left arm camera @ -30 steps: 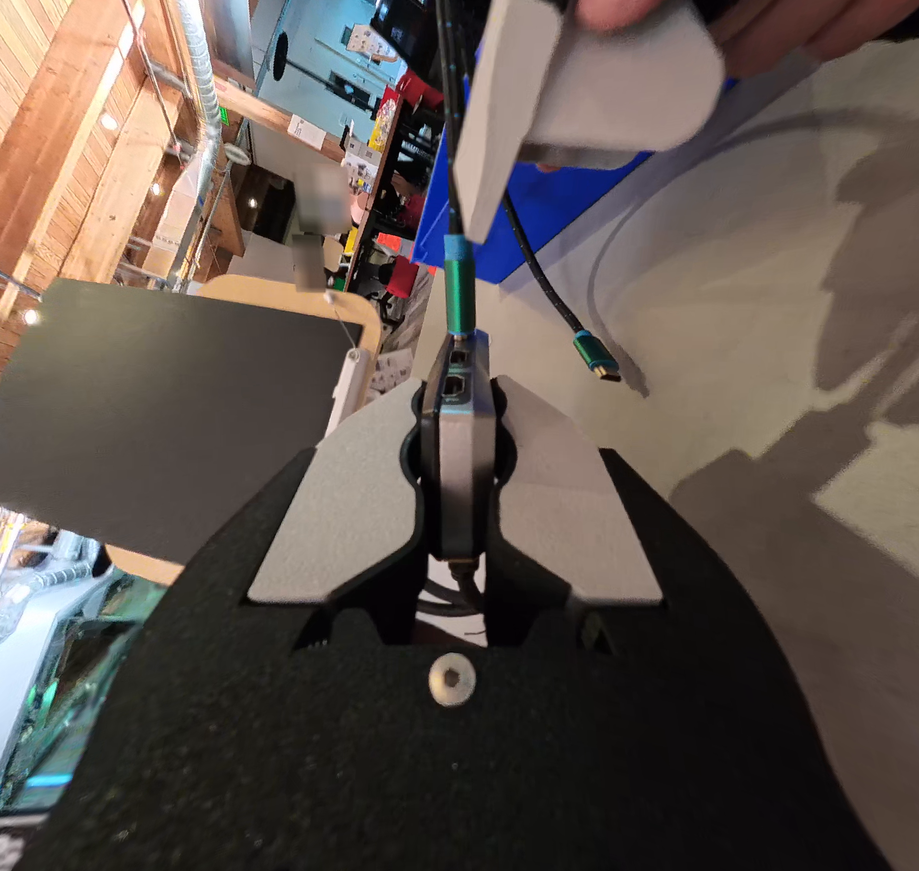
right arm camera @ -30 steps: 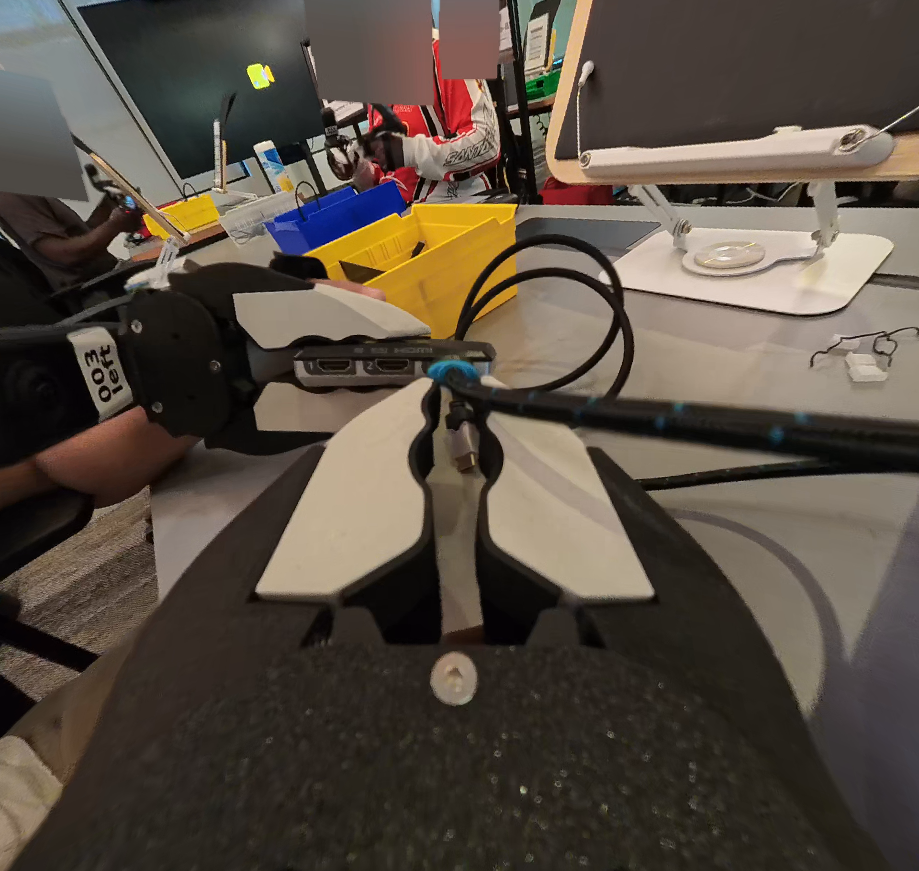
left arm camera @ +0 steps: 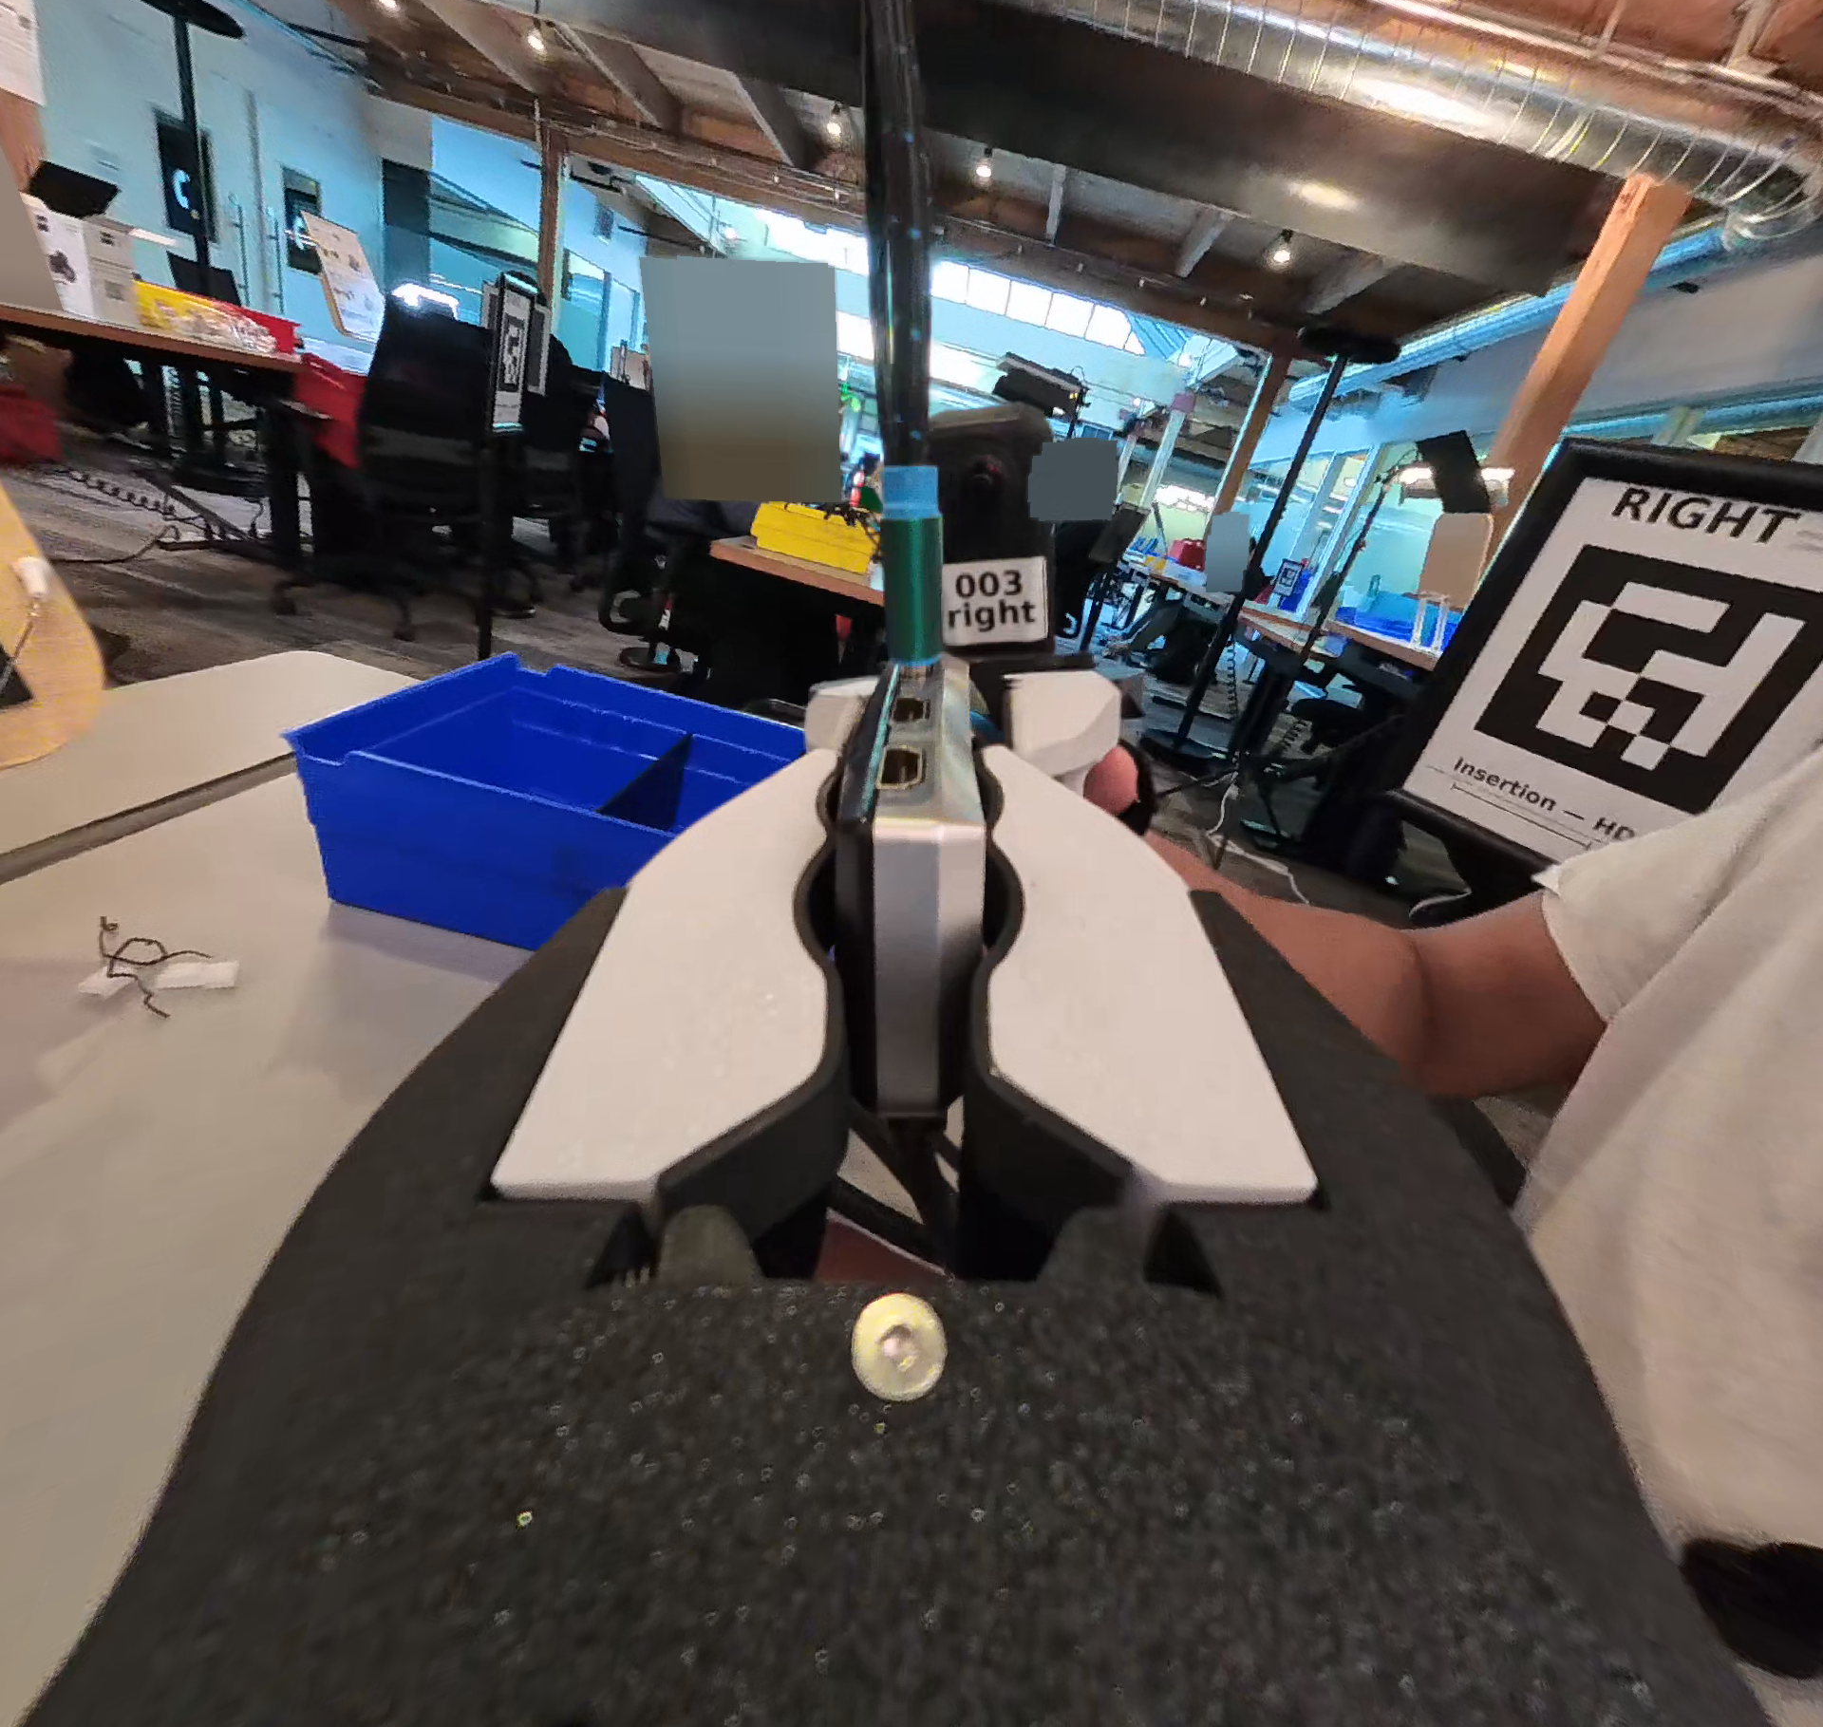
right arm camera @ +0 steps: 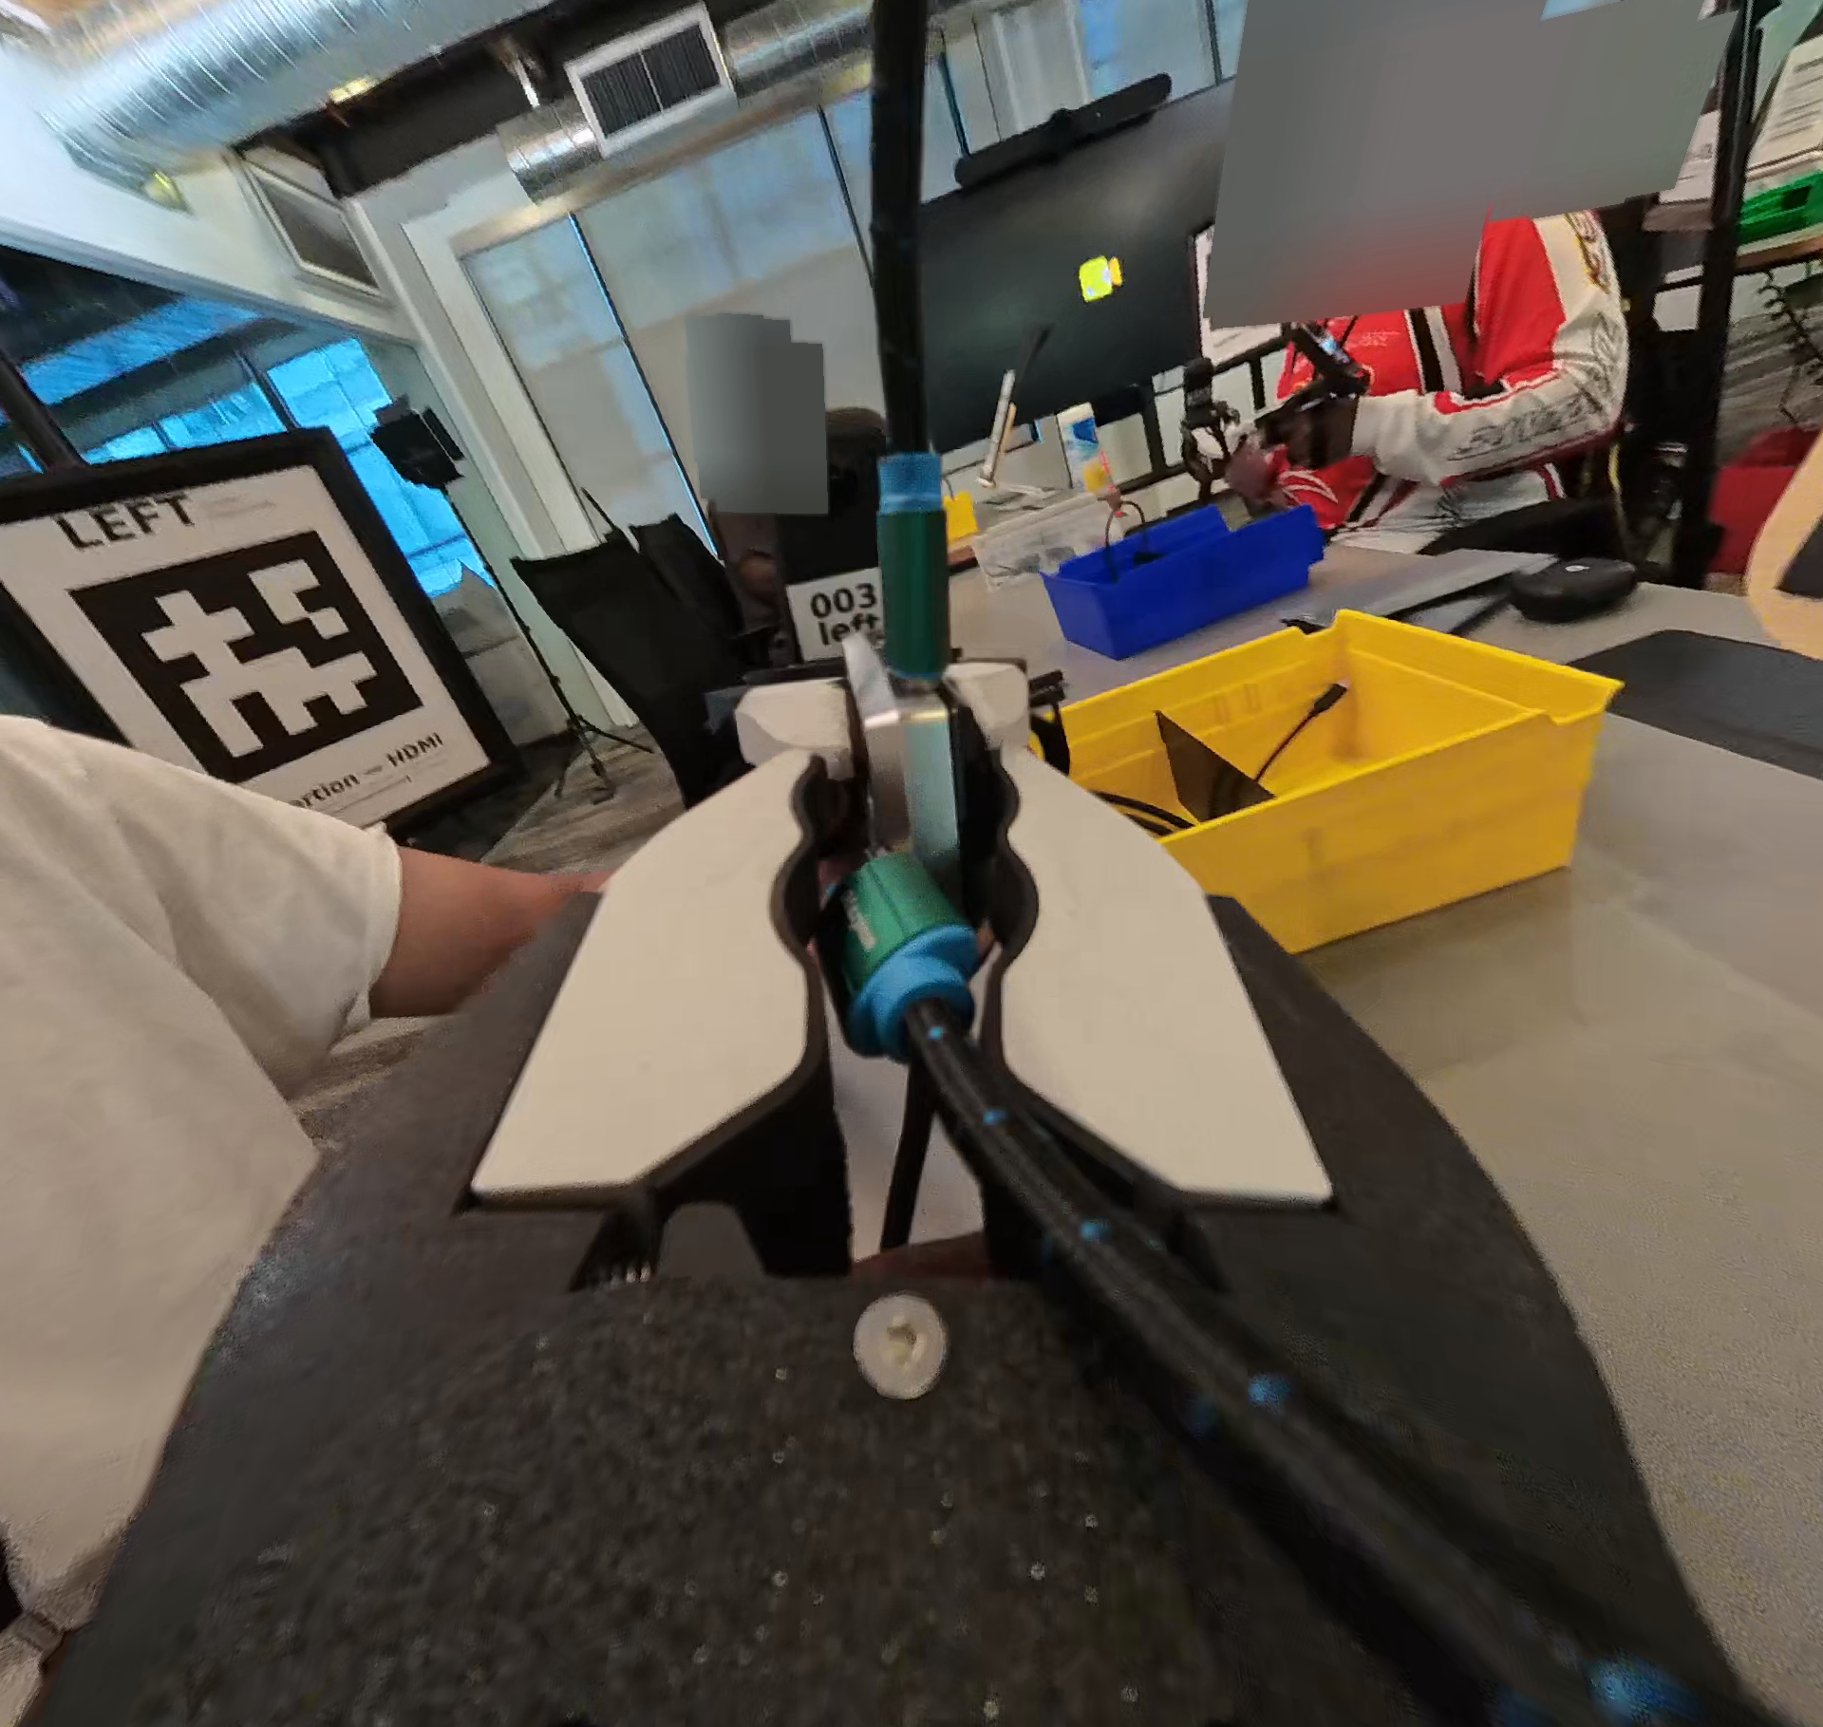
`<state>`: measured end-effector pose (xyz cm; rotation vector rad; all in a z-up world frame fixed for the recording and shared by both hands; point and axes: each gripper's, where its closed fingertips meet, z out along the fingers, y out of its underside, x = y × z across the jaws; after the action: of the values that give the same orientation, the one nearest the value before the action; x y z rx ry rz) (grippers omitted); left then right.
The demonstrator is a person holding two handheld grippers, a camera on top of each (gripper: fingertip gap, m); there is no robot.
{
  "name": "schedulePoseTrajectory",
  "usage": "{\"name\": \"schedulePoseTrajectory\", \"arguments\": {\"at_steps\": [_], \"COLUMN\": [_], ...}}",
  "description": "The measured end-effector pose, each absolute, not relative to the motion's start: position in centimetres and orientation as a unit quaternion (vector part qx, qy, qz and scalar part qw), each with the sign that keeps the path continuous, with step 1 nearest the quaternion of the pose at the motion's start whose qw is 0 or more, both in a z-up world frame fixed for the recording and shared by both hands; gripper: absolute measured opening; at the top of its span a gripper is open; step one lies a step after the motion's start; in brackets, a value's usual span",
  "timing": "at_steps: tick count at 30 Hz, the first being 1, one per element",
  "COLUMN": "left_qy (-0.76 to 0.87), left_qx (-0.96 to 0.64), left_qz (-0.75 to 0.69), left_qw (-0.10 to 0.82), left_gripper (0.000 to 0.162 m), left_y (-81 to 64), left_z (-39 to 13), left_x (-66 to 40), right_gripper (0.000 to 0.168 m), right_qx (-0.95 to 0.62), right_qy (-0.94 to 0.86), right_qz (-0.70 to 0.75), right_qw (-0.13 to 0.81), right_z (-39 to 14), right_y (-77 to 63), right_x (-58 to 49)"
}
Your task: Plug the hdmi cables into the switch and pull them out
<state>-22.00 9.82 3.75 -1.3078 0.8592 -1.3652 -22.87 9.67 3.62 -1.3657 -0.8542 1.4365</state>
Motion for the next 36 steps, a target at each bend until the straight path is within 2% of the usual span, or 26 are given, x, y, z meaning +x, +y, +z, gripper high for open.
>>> {"name": "schedulePoseTrajectory", "arguments": {"at_steps": [4, 5, 8, 12, 16, 19, 22, 26, 29, 33, 36], "left_qy": [0.351, 0.347, 0.316, 0.282, 0.294, 0.323, 0.360, 0.379, 0.380, 0.378, 0.380], "left_qx": [-0.560, -0.567, -0.584, -0.633, -0.667, -0.670, -0.666, -0.665, -0.672, -0.679, -0.683], "left_qz": [-0.550, -0.543, -0.510, -0.435, -0.395, -0.362, -0.333, -0.327, -0.329, -0.336, -0.345], "left_qw": [0.511, 0.513, 0.547, 0.575, 0.559, 0.561, 0.563, 0.554, 0.544, 0.532, 0.520], "left_gripper": [0.032, 0.038, 0.041, 0.030, 0.026, 0.025, 0.025, 0.023, 0.023, 0.022, 0.022], "left_y": [9.9, 10.1, 10.9, 11.2, 9.5, 8.4, 7.8, 7.4, 7.6, 7.9, 7.9], "left_z": [3.9, 3.9, 3.6, -0.4, -4.9, -6.4, -7.3, -8.2, -8.9, -9.7, -10.2], "left_x": [-21.9, -22.2, -24.5, -27.0, -27.5, -27.2, -26.3, -25.4, -25.3, -25.1, -24.6], "right_gripper": [0.019, 0.019, 0.020, 0.019, 0.020, 0.020, 0.020, 0.020, 0.020, 0.019, 0.019], "right_qx": [-0.572, -0.576, -0.578, -0.568, -0.554, -0.552, -0.557, -0.603, -0.659, -0.727, -0.794], "right_qy": [-0.357, -0.356, -0.367, -0.378, -0.388, -0.380, -0.355, -0.312, -0.302, -0.286, -0.320], "right_qz": [0.567, 0.558, 0.532, 0.489, 0.440, 0.410, 0.409, 0.380, 0.357, 0.318, 0.250], "right_qw": [0.473, 0.479, 0.498, 0.543, 0.591, 0.619, 0.630, 0.628, 0.589, 0.538, 0.452], "right_z": [3.6, 3.8, 5.4, 11.0, 17.2, 18.8, 15.9, 7.6, 2.2, -2.2, -7.1], "right_y": [9.4, 9.7, 10.7, 14.3, 19.5, 24.3, 28.8, 33.9, 35.3, 36.2, 36.0], "right_x": [-21.7, -21.3, -20.0, -16.6, -11.0, -6.7, -3.1, 1.0, 3.1, 5.6, 6.6]}}
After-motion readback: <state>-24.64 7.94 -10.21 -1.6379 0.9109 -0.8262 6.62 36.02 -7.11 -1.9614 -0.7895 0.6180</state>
